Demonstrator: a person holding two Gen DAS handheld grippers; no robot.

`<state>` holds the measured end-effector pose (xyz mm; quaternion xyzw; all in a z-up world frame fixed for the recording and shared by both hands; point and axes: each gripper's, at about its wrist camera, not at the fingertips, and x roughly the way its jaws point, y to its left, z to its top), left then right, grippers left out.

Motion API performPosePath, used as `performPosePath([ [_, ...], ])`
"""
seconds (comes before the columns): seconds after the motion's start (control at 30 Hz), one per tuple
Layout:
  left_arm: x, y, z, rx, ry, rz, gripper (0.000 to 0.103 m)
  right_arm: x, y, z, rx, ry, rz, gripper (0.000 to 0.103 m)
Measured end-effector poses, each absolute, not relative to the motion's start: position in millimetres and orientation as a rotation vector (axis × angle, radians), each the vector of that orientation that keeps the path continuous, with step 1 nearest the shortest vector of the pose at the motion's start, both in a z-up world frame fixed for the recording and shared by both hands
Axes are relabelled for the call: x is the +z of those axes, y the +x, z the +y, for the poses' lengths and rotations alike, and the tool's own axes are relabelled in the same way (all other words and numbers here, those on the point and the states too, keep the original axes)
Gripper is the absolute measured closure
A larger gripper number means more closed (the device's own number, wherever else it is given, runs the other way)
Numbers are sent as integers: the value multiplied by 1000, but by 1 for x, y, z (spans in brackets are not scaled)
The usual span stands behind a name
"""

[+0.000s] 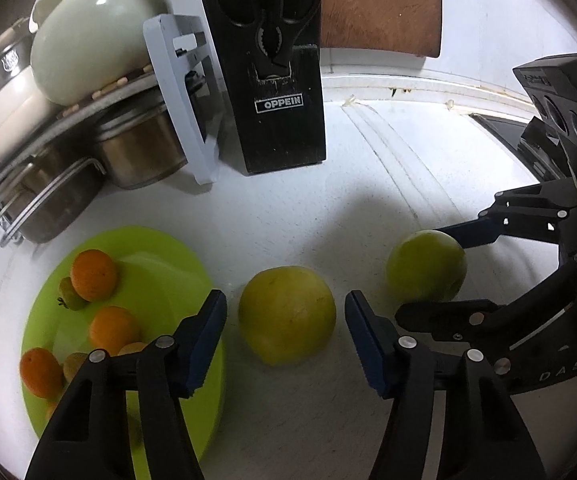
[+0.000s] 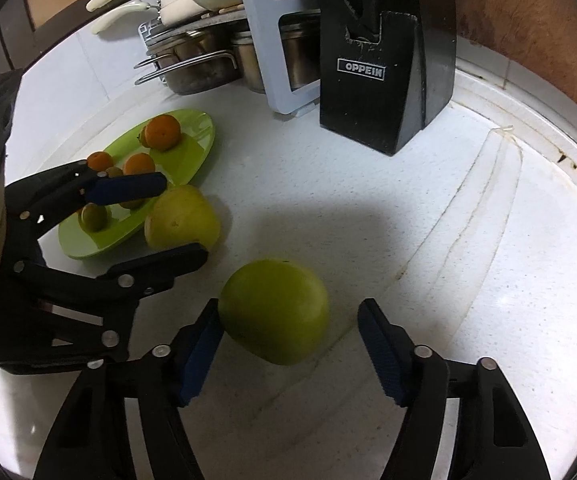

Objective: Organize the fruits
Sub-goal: 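Grasp the large yellow pomelo with the left tool while the right tool grasps the green apple, then carry the pomelo and green apple over the green plate with both tools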

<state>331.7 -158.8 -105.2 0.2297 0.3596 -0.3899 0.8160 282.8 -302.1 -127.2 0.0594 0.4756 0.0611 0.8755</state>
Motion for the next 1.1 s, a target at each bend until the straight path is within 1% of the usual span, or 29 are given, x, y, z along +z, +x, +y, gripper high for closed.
performPosePath([
  [0.13, -106, 332, -161, -826, 484, 768, 53, -127, 284, -301, 151, 136, 987, 48],
  [0.17, -105, 332, -161, -826, 481, 769, 53, -127, 284, -300, 156, 138, 986, 51],
  [0.2, -105, 333, -160, -826, 474, 775, 53, -126, 284, -300, 156, 137, 985, 51],
  [0.57, -101, 333, -156, -788, 419, 803, 54, -126, 283, -301, 150, 140, 981, 52],
  [1.1, -59, 311, -126, -674, 265, 765, 54, -93, 266, -296, 157, 129, 895, 52],
])
